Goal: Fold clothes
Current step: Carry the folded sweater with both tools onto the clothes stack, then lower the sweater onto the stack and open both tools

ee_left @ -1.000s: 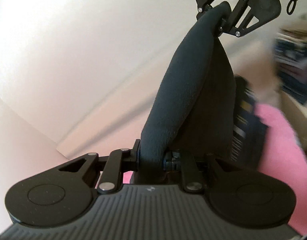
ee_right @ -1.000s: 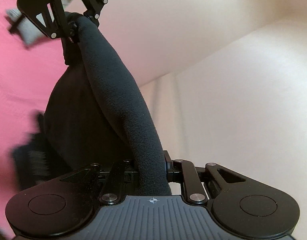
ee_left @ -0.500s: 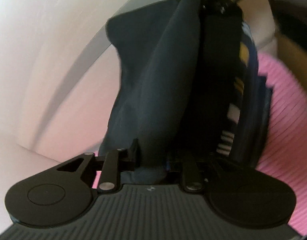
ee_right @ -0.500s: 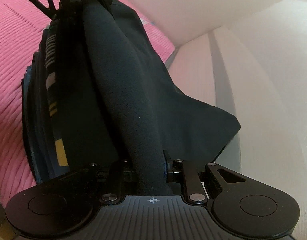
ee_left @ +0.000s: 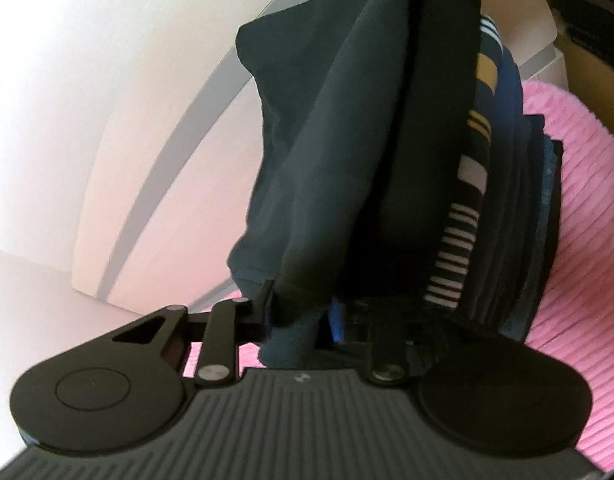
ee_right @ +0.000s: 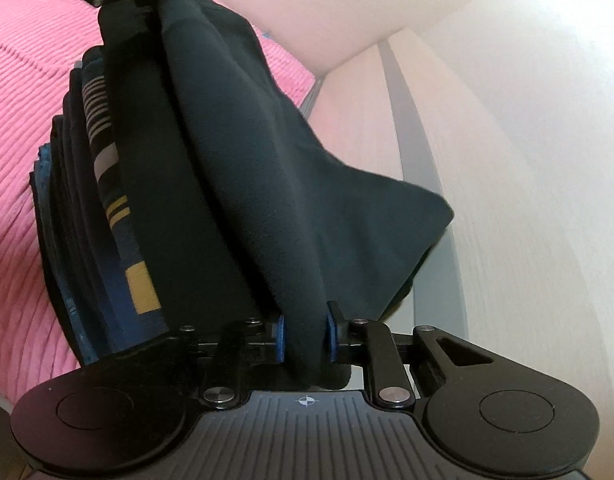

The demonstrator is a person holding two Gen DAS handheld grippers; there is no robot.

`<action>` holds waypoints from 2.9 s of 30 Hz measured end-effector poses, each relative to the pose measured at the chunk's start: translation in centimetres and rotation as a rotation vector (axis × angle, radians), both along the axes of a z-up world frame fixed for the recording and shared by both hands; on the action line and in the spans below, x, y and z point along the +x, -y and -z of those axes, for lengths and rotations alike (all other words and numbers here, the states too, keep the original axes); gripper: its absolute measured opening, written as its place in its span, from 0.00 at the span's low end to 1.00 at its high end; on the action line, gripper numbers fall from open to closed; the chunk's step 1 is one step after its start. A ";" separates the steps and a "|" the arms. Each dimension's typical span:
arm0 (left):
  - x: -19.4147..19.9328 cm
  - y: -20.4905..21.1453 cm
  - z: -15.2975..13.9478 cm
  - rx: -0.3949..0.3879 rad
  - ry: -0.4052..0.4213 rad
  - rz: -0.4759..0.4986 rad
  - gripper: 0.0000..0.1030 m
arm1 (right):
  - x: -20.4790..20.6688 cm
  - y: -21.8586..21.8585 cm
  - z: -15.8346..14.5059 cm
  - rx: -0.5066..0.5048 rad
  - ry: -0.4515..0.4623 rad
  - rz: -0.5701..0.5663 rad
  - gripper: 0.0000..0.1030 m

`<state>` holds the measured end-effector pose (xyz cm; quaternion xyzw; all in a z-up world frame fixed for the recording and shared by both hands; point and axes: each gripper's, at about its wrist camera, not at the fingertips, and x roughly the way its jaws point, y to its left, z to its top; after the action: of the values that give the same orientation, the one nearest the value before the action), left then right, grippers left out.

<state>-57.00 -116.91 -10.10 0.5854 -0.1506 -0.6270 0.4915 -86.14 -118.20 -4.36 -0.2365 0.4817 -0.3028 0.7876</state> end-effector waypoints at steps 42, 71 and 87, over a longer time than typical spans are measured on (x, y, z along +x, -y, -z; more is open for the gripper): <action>-0.3 3.1 -2.1 0.133 -0.491 -0.314 0.18 | 11.3 18.8 -2.7 0.360 0.538 0.236 0.24; 2.3 -0.8 -5.5 0.063 -0.678 -0.520 0.29 | 7.0 11.6 0.4 0.637 0.695 0.395 0.68; 3.0 -14.5 -6.6 0.074 -0.986 -0.740 0.99 | 2.9 -8.9 -3.9 0.547 0.740 0.662 1.00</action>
<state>-54.04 -102.42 -3.54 0.2567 0.3294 -0.6167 0.6673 -83.25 -109.32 -0.49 0.2616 0.2827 -0.4605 0.7998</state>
